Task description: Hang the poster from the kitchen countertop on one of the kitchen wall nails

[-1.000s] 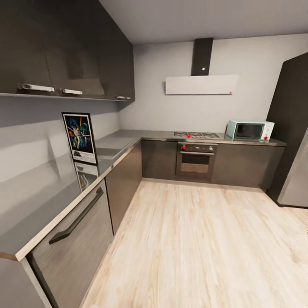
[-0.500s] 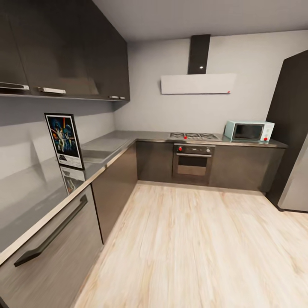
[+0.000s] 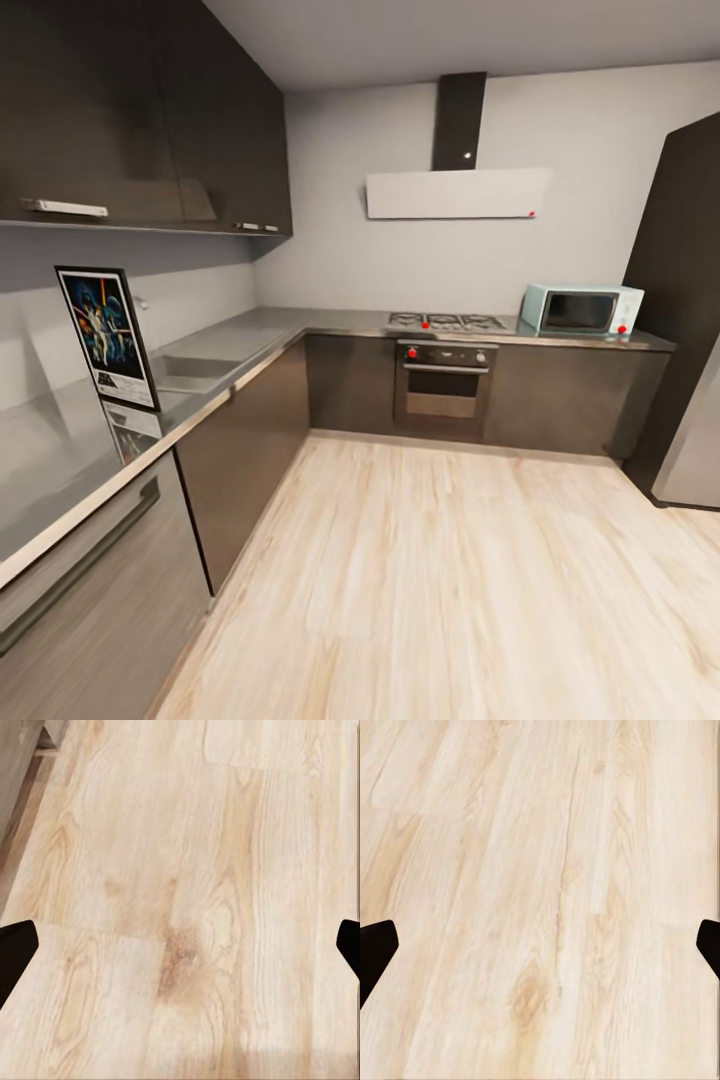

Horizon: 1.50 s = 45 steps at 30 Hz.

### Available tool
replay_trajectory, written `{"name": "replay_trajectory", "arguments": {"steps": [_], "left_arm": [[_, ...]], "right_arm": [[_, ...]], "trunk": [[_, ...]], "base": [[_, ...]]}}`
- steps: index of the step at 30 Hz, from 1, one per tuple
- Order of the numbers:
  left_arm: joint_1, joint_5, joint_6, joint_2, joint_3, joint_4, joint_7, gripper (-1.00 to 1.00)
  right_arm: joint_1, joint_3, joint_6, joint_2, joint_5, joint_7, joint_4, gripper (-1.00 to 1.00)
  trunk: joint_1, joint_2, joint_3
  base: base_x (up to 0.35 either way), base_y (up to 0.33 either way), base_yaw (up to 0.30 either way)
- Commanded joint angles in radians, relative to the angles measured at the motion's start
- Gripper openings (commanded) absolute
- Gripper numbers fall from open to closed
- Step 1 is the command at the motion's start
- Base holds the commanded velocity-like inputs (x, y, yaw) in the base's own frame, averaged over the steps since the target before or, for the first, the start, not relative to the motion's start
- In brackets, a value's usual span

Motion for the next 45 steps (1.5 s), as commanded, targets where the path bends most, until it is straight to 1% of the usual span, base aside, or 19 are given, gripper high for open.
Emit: {"name": "replay_trajectory", "arguments": {"steps": [1, 27, 33, 45], "left_arm": [[0.0, -0.001, -0.001, 0.0, 0.001, -0.001, 0.0, 1.0], [0.0, 0.0, -0.001, 0.0, 0.0, -0.001, 0.0, 1.0], [0.0, -0.001, -0.001, 0.0, 0.0, -0.001, 0.0, 1.0], [0.0, 0.0, -0.001, 0.0, 0.0, -0.001, 0.0, 1.0]], "right_arm": [[-0.001, 0.001, -0.003, 0.0, -0.001, 0.0, 0.001, 1.0], [-0.001, 0.001, -0.003, 0.001, -0.001, 0.0, 0.002, 1.0], [-0.001, 0.001, -0.003, 0.001, -0.001, 0.0, 0.002, 1.0], [0.0, 0.002, -0.005, 0.002, -0.001, -0.002, 0.002, 1.0]], "trunk": [[0.0, 0.0, -0.001], [0.0, 0.0, -0.001], [0.0, 0.0, -0.001], [0.0, 0.0, -0.001]], "base": [[0.269, -0.2, 0.0], [0.285, -0.174, 0.012], [0.291, -0.172, 0.188], [0.257, -0.23, 0.279]]}}
